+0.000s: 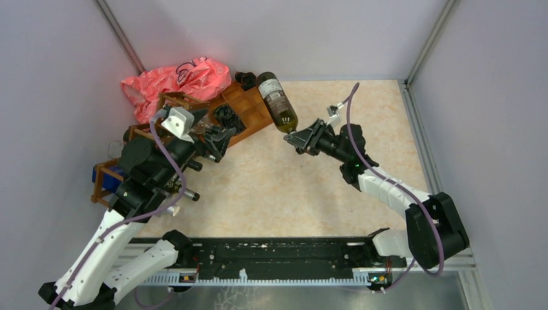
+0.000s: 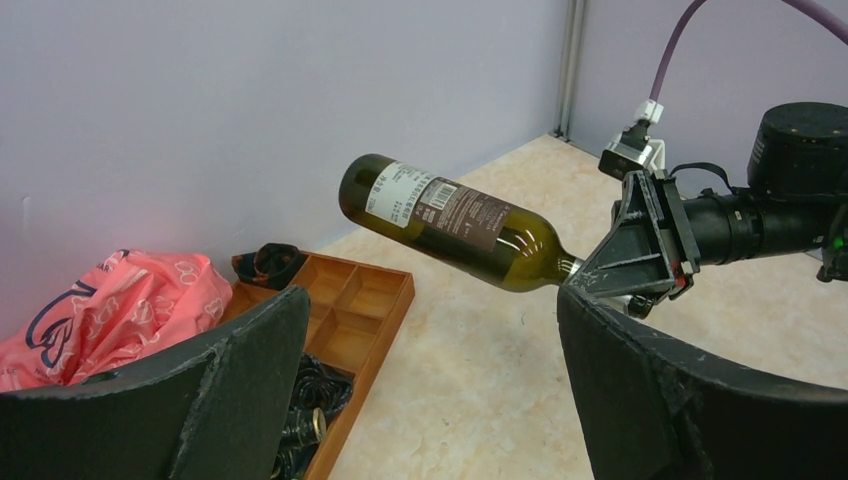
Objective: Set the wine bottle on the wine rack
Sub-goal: Place the wine bottle in the wine rack.
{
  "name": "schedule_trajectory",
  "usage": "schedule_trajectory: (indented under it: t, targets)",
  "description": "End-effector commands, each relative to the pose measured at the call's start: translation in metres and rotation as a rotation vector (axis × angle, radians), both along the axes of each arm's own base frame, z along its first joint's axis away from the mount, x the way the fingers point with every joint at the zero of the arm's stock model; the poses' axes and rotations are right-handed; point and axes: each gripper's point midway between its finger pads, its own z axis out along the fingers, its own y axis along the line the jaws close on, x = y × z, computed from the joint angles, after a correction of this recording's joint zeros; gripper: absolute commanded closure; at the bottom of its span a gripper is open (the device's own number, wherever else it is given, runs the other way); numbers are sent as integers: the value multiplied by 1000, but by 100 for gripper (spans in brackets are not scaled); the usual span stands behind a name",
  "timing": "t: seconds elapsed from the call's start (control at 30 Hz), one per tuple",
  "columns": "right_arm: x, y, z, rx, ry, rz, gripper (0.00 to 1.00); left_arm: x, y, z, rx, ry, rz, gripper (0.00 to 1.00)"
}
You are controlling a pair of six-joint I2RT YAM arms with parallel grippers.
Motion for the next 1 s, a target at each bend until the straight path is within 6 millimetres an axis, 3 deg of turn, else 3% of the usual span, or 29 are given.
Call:
schedule_trajectory:
  t: [0.0,0.53,0.77,0.97]
  targets:
    - [6,11,90,122,-273,21,100,-6,7,21,-22,-44,11,1]
    - [22,52,120,139,-313,93,100,-11,19,44,-19,-75,49,1]
    - [23,91,139,171,-345,171,100,-7,27,45,-10,-61,98,1]
    - [26,136,147,209,-350,245,100,-11,38,52,-16,-69,137,1]
